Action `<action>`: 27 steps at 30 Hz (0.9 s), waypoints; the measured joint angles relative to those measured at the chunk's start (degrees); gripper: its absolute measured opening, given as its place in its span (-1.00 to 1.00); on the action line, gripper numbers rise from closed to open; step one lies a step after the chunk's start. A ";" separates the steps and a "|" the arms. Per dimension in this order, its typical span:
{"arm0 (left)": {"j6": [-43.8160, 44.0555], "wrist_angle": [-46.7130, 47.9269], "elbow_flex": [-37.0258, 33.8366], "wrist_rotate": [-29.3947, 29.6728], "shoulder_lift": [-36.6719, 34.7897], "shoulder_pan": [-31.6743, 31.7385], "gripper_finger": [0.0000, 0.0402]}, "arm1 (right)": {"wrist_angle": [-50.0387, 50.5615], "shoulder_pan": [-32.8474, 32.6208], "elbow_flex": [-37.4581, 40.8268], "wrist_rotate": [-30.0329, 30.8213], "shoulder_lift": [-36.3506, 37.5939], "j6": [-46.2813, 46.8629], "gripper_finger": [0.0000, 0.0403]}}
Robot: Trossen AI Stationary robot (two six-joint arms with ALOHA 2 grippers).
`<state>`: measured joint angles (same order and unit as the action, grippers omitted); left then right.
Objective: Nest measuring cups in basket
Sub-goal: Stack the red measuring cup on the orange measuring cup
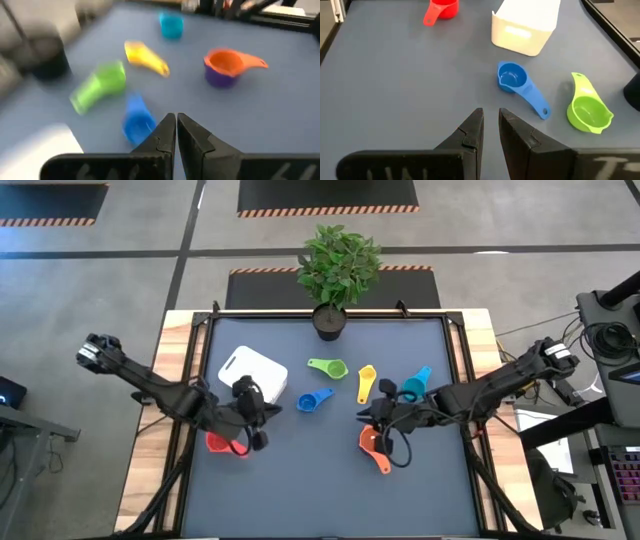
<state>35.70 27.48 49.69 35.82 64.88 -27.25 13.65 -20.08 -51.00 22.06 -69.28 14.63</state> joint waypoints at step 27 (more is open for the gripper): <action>68.22 43.53 6.73 -25.81 16.26 -7.91 -0.38 | 7.17 -0.28 5.29 0.49 5.82 -4.98 -0.76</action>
<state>103.92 71.01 56.42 10.02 81.14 -35.16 20.82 -20.36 -45.71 22.55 -63.46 9.65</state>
